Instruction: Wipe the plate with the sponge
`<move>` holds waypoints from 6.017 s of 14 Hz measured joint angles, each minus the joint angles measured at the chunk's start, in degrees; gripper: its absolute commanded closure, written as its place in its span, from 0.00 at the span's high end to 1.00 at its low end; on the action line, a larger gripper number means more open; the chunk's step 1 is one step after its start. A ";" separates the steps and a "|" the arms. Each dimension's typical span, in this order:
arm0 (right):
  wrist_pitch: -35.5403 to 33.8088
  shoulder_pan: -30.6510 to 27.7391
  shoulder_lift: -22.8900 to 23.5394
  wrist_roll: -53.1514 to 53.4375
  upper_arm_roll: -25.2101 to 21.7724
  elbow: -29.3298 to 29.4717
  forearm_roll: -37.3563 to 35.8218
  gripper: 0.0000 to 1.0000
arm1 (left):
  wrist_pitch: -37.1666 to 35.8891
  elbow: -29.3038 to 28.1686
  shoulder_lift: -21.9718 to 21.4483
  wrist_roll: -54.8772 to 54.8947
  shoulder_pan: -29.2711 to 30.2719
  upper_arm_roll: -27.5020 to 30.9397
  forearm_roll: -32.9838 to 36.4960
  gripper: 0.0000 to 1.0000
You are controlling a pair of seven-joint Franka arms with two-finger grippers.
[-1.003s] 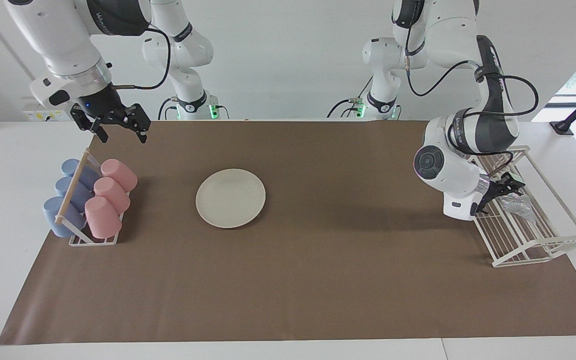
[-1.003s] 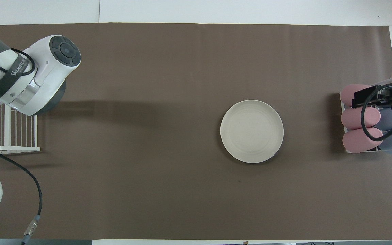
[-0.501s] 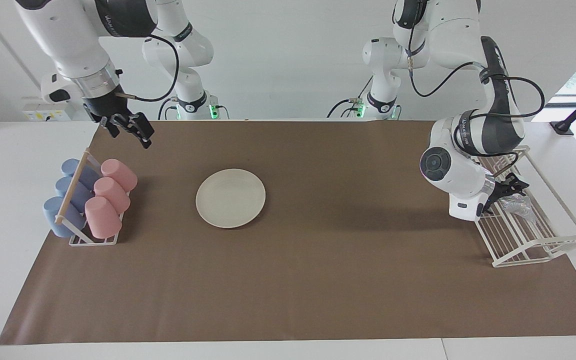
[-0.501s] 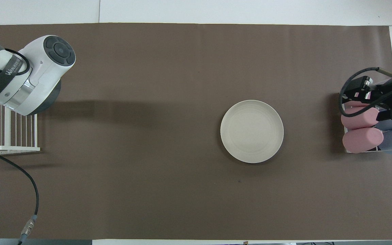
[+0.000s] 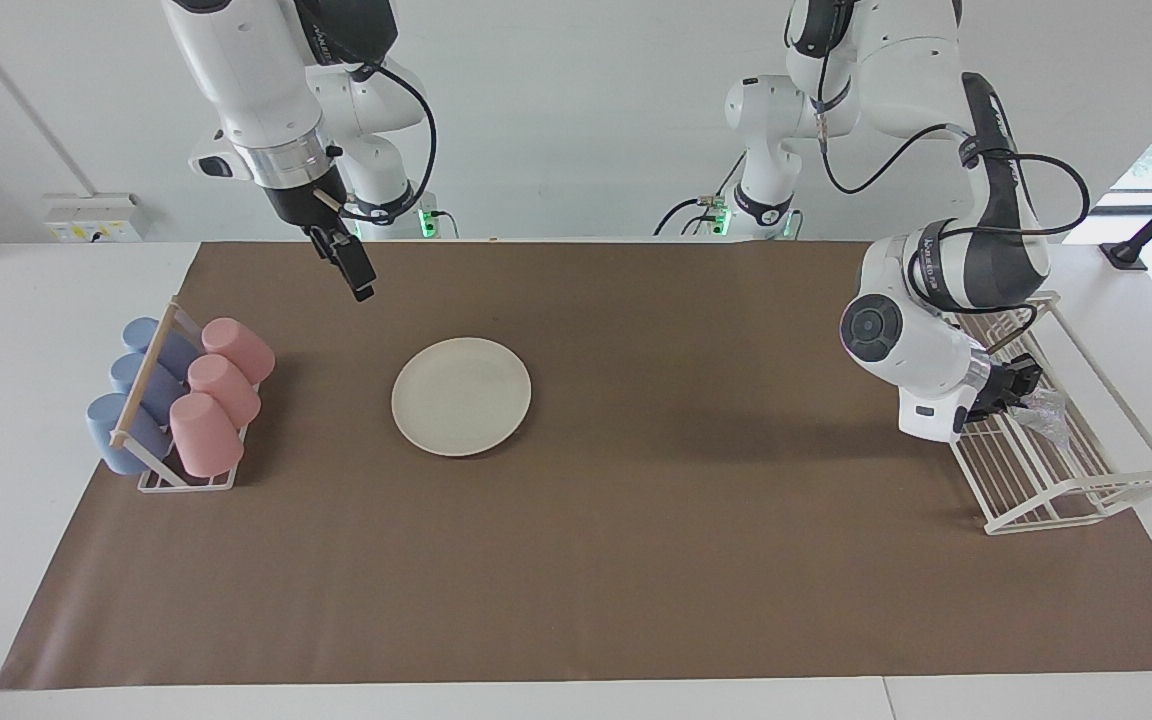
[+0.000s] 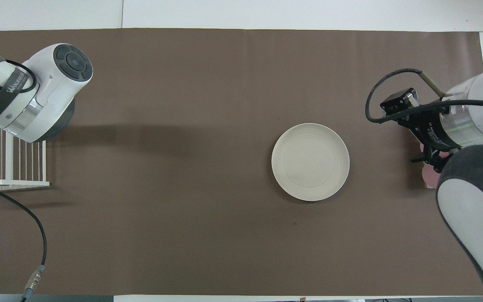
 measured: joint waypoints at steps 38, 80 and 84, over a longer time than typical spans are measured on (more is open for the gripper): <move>2.20 31.39 18.08 61.95 0.70 20.28 -4.34 1.00 | -1.45 -33.15 -28.57 44.53 4.30 -0.20 -136.61 0.00; 9.76 30.55 19.75 52.55 -0.19 16.70 2.20 0.00 | -0.51 -34.61 -31.07 40.74 0.65 0.17 -134.20 1.00; 9.76 25.61 18.23 35.29 -0.40 11.34 1.98 0.00 | -0.33 -28.39 -33.94 30.05 2.22 0.92 -114.79 1.00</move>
